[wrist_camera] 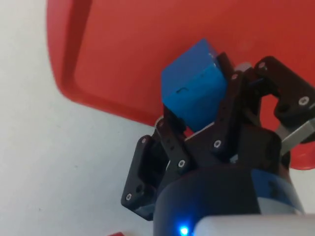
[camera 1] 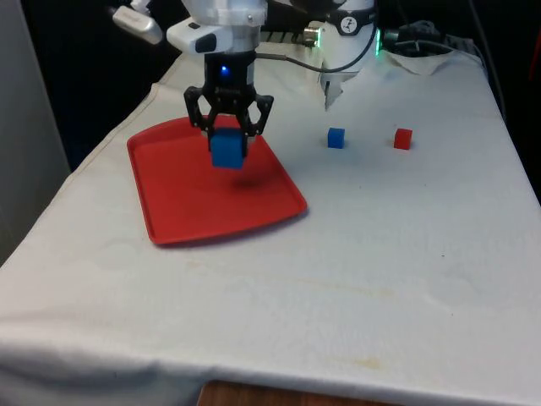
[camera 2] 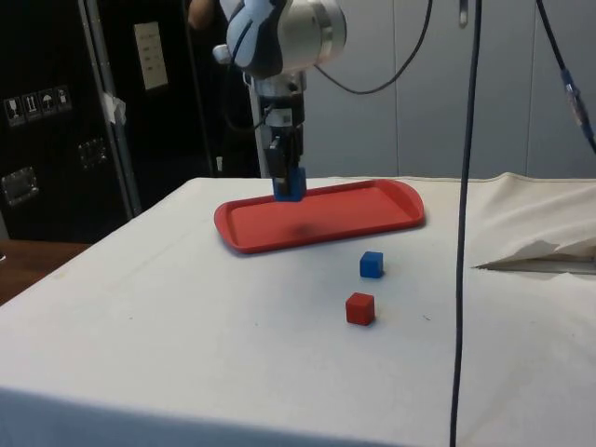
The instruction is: Pick up the largest block and place it onto the tray.
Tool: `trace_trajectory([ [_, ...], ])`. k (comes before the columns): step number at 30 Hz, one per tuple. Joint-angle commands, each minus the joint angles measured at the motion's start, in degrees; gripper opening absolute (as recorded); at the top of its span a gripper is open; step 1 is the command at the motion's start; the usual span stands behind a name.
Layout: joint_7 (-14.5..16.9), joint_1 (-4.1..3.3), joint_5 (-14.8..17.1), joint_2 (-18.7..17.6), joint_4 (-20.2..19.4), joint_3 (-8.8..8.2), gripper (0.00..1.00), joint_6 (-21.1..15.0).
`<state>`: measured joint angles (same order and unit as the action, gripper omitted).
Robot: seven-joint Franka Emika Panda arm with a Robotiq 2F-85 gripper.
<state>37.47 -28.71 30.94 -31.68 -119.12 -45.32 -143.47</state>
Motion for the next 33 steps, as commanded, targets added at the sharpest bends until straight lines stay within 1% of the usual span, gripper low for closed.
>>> trace_trajectory([
  [1,1.26,0.63,0.57,0.06,-0.17,-0.06,0.0,-0.17],
  [2,2.18,0.8,1.03,-0.23,-0.29,-0.52,0.0,-0.17],
  [4,2.58,0.86,1.32,-0.4,-0.34,-0.8,0.0,-0.11],
  [5,3.55,1.03,1.89,-0.74,-0.4,-1.26,0.0,-0.06],
  [9,5.21,1.38,2.75,-1.43,-0.4,-2.18,0.0,0.11],
  [10,4.53,0.69,2.46,-1.6,-0.46,-2.64,0.0,0.29],
  [11,5.61,1.43,3.09,-1.6,-0.34,-2.41,0.0,0.17],
  [13,6.88,1.6,4.18,-2.52,-0.17,-2.81,0.0,0.23],
  [17,7.62,1.78,5.04,-3.5,0.11,-3.04,0.0,0.23],
  [18,7.96,2.01,5.44,-4.01,0.29,-2.98,0.0,0.11],
  [19,7.96,2.01,5.44,-4.01,0.29,-2.98,0.0,0.11],
  [20,7.45,1.43,5.1,-3.9,0.0,-3.5,0.0,0.34],
  [21,8.14,2.18,5.67,-4.3,0.34,-2.86,0.0,0.06],
  [22,8.54,2.52,6.19,-4.98,0.46,-2.75,0.0,-0.06],
  [25,9.51,2.92,7.51,-6.3,0.92,-2.69,0.0,-0.06],
  [28,11.29,3.09,9.97,-8.48,1.66,-3.04,0.0,0.11],
  [29,10.71,2.35,9.51,-8.19,1.26,-3.61,0.0,0.29],
  [30,11.75,3.15,10.66,-9.0,1.89,-3.15,0.0,0.17],
  [33,12.89,3.09,12.38,-10.37,2.35,-3.44,0.0,0.23],
])
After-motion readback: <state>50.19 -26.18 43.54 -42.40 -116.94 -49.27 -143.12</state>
